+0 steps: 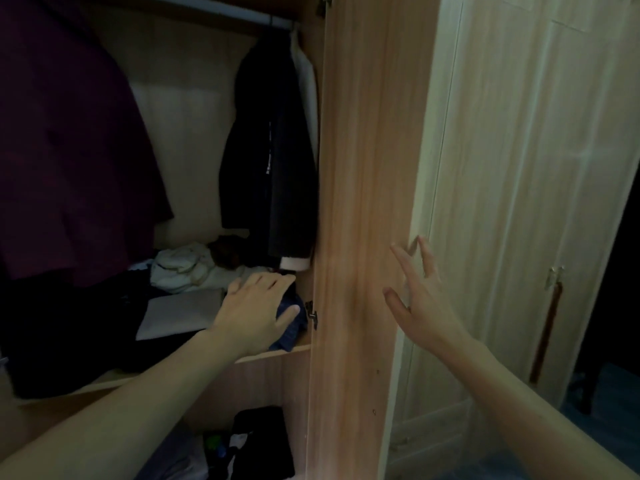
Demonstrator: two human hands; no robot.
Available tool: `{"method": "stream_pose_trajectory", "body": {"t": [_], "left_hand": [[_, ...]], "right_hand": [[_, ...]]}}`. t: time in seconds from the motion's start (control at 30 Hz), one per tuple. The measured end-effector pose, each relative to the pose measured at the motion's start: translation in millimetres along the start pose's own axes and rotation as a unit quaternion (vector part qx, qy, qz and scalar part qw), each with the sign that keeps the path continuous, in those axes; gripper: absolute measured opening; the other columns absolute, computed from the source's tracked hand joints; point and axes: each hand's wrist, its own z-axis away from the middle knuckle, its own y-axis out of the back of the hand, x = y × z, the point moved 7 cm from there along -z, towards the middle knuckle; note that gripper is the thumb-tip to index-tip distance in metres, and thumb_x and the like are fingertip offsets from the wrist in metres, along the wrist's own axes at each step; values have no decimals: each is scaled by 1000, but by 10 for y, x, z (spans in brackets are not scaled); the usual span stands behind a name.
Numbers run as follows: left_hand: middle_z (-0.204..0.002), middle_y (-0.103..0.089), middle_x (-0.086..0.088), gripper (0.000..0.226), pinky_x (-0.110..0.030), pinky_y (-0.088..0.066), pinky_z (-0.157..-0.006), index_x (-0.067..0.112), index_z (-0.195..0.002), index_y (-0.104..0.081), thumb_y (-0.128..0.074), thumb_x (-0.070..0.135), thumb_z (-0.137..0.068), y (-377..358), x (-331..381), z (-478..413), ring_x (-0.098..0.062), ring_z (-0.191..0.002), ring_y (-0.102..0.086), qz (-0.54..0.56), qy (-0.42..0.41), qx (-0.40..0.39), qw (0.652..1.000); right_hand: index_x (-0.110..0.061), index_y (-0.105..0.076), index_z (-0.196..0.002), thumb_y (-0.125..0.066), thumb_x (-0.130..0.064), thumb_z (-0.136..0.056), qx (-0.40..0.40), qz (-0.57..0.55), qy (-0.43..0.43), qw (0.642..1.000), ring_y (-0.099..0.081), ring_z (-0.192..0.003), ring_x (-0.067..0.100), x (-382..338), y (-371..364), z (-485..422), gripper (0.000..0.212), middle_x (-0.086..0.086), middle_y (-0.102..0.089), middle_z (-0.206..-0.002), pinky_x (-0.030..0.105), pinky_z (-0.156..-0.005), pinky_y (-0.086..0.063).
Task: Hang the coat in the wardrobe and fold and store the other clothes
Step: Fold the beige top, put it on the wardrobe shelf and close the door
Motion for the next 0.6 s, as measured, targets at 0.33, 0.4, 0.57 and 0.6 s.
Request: {"method": "stream_pose_trajectory", "body": {"t": [0.33,0.4,0.57,0.6], "left_hand": [[-148,-40,8,62,-44,-30,-109,33,-150,-28,-26,61,-94,-66,22,20,-18,-136,-35,-15,30,-15,999],[-148,-40,8,68,-45,-31,-109,33,-149,-29,-20,63,-89,-67,41,23,-19,-135,-36,-11,34,-16,999],[-147,-41,8,75,-46,-32,-108,33,-148,-30,-11,67,-84,-80,54,33,-19,-134,-37,-18,32,-9,999],[-147,-41,8,72,-46,-32,-109,33,-148,-31,-15,66,-86,-82,38,33,-19,-134,-37,-18,34,-9,999]], "right_hand": [[-30,-22,-155,-63,-15,-91,17,-26,18,999,-9,-152,33,-59,-141,-22,78,8,22,-163,47,-118,-25],[-25,-24,-155,-64,-11,-89,27,-17,30,999,0,-153,32,-108,-131,-1,78,13,19,-163,41,-116,-26],[-25,-24,-155,-65,-8,-90,17,-15,41,999,2,-148,15,-227,-140,59,79,10,24,-162,23,-100,-27],[-25,-24,-155,-65,-7,-89,20,-21,42,999,-1,-145,10,-248,-136,64,79,10,23,-162,23,-102,-26]]}}
